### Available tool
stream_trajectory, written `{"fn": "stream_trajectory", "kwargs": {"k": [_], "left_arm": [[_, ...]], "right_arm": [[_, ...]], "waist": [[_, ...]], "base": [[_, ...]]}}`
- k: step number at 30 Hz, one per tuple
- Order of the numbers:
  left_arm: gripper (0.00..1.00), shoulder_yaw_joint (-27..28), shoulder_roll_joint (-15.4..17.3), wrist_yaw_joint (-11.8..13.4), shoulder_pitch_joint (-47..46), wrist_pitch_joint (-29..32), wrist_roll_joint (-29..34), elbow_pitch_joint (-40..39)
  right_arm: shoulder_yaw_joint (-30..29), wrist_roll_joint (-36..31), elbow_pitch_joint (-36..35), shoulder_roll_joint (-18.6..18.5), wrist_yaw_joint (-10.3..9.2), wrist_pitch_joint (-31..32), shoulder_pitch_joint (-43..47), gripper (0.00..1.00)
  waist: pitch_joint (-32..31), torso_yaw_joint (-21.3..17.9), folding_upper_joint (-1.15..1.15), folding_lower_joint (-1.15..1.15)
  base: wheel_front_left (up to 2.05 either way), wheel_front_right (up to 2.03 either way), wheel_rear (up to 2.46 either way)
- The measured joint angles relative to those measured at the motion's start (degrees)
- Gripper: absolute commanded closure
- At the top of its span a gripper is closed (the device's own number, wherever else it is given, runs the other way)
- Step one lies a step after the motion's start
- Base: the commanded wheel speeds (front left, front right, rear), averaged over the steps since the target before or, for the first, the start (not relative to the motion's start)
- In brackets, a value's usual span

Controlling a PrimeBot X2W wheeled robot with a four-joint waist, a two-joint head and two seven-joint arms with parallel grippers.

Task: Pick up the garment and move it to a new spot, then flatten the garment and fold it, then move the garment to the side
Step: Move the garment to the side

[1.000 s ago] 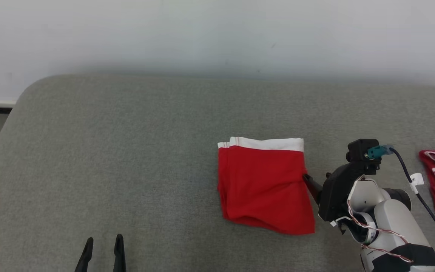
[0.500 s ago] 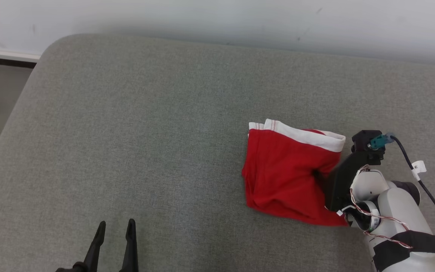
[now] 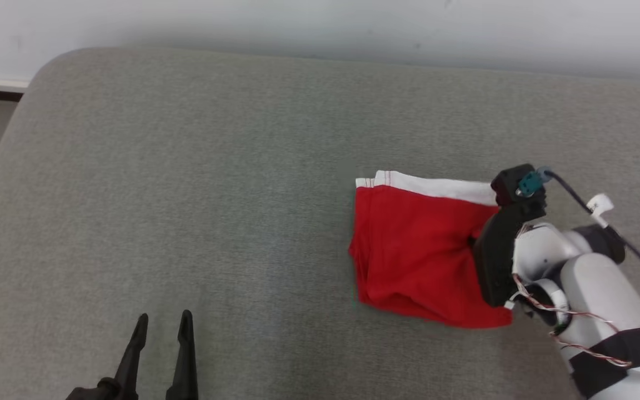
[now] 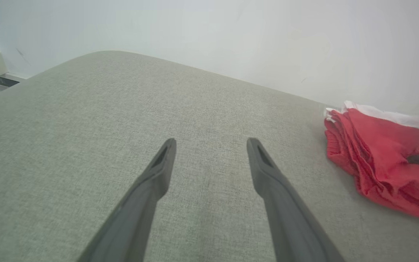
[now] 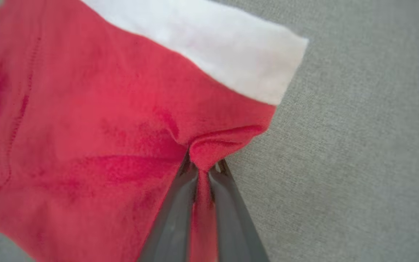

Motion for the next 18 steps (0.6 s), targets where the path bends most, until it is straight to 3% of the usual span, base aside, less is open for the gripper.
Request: {"fn": "stream_trajectory", "kwargs": {"k": [5, 9, 18], "left_arm": [[0.00, 1.3, 0.0, 0.0, -0.1, 0.0, 0.0, -1.9], [0.00, 1.6, 0.0, 0.0, -1.3, 0.0, 0.0, -3.1], [0.00, 0.9, -0.1, 0.0, -5.8, 0.0, 2.3, -5.0]], "right_arm": [[6.6, 6.7, -12.2, -8.9, 0.00, 7.8, -2.1, 1.00], [8.9, 9.6, -17.1, -13.5, 0.00, 11.3, -3.7, 1.00], [11.8, 12.9, -20.8, -19.7, 0.00, 11.2, -7.3, 1.00]], "waist": [[-0.2, -4.1, 0.00, 0.00], [0.2, -7.7, 0.00, 0.00], [3.4, -15.6, 0.00, -0.01]], "base": [[0.00, 0.00, 0.00], [0.00, 0.00, 0.00], [0.00, 0.00, 0.00]]}}
